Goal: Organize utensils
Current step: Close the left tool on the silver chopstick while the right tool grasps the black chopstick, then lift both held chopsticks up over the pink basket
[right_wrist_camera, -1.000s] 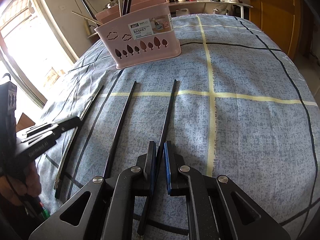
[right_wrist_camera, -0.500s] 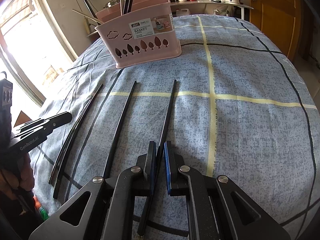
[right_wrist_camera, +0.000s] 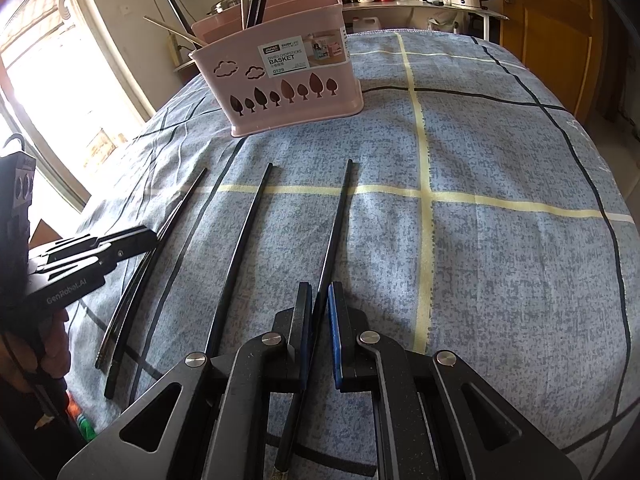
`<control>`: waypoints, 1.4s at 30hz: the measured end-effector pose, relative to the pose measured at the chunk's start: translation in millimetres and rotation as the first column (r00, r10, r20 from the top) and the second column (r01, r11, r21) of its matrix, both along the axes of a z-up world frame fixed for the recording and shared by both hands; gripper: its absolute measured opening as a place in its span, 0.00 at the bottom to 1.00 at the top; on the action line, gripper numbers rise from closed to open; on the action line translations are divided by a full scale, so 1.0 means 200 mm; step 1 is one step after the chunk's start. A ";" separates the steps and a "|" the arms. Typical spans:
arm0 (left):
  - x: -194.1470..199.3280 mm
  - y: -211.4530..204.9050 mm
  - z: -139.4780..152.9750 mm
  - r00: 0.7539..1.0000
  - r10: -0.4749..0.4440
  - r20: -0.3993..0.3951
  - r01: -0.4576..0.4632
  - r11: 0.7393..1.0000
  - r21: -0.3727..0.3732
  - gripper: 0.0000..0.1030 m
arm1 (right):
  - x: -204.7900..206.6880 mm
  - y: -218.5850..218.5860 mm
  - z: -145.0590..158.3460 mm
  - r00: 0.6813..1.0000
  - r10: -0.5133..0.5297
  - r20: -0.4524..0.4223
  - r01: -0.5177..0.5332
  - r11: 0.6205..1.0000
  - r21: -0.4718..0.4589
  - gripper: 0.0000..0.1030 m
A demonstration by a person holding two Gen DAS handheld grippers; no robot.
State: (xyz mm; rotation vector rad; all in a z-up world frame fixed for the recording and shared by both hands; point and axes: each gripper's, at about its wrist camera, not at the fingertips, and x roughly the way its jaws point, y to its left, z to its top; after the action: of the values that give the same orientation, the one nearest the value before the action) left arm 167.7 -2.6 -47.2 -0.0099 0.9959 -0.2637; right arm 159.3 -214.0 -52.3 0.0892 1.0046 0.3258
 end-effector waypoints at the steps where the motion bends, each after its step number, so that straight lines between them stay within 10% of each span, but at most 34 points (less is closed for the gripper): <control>1: 0.00 -0.01 0.00 1.000 -0.008 0.013 0.008 1.000 0.013 0.14 | 0.00 0.00 0.00 1.000 0.000 0.001 0.000 1.000 -0.001 0.07; 42: 0.13 0.00 0.16 0.997 0.013 0.075 -0.016 0.999 0.035 0.03 | 0.21 0.07 0.17 0.999 0.023 0.023 -0.023 1.000 -0.008 0.05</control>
State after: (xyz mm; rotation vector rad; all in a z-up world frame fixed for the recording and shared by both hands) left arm 192.8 -2.0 -15.1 0.0250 0.9256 -0.2312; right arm 202.1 -200.1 -17.7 0.0668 0.9843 0.3434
